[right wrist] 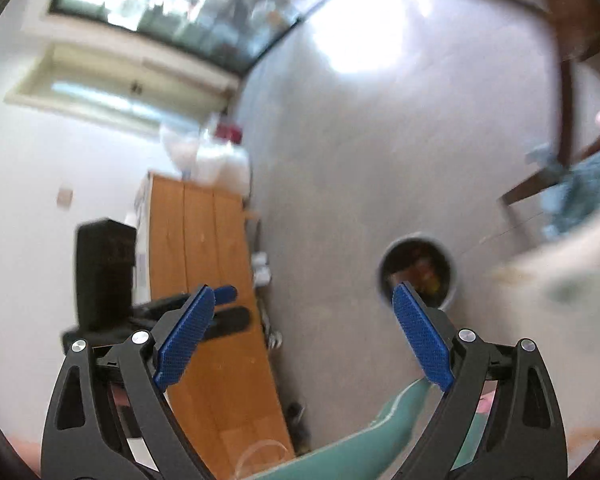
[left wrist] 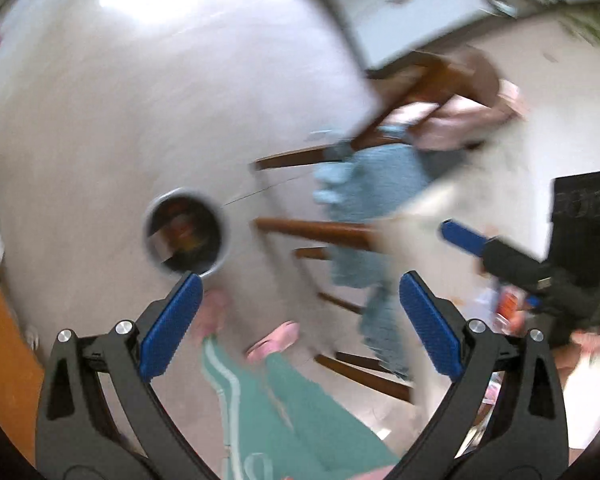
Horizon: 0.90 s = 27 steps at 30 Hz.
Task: Collect trash
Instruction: 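Grasp the tape roll with the left gripper while the right grasps the dark blue box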
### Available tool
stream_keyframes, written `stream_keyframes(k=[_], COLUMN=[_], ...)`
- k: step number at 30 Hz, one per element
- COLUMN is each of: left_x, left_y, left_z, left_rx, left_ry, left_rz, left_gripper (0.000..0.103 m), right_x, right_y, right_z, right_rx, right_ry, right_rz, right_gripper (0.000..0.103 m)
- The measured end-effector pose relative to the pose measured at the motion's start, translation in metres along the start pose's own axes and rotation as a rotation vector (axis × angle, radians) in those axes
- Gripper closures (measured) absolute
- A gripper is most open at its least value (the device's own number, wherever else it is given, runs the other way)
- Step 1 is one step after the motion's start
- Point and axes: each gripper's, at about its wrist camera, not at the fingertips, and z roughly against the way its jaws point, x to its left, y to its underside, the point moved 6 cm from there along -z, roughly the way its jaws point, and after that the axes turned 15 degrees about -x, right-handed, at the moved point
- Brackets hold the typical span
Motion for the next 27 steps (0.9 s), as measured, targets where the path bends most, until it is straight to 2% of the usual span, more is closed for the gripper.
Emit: stream_keyframes(k=[4, 6, 8, 11, 13, 18, 24, 26, 27], left_x=[-0.106, -0.156, -0.192, -0.250, -0.273, -0.321, -0.345, -0.345, -0.345], left_y=[0.003, 0.020, 0.037, 0.066, 0.079, 0.109, 0.123, 0.126, 0.127], left_z=[-0.020, -0.042, -0.056, -0.086, -0.105, -0.153, -0.202, -0.216, -0.221], left_rx=[0.020, 0.071, 0.099, 0.142, 0.173, 0.227, 0.285, 0.299, 0.309], left_ry=[0.096, 0.140, 0.169, 0.187, 0.177, 0.138, 0.051, 0.018, 0.012], left_rz=[-0.190, -0.259, -0.324, -0.439, -0.481, -0.558, -0.586, -0.588, -0.585], left_gripper=[0.007, 0.007, 0.007, 0.007, 0.007, 0.007, 0.007, 0.007, 0.007], right_x=[-0.057, -0.090, -0.135, -0.184, -0.221, -0.288, -0.334, -0.334, -0.340], right_y=[0.002, 0.010, 0.022, 0.043, 0.058, 0.090, 0.095, 0.093, 0.091], right_z=[0.096, 0.142, 0.194, 0.249, 0.281, 0.313, 0.308, 0.298, 0.295], right_rx=[-0.127, -0.190, -0.270, -0.349, -0.387, -0.411, -0.390, -0.378, -0.367], right_ry=[0.116, 0.148, 0.220, 0.314, 0.385, 0.517, 0.550, 0.547, 0.537], right_rz=[-0.051, -0.124, -0.207, -0.301, -0.375, -0.487, -0.558, -0.561, -0.570], right_gripper=[0.013, 0.013, 0.013, 0.013, 0.013, 0.013, 0.015, 0.024, 0.025])
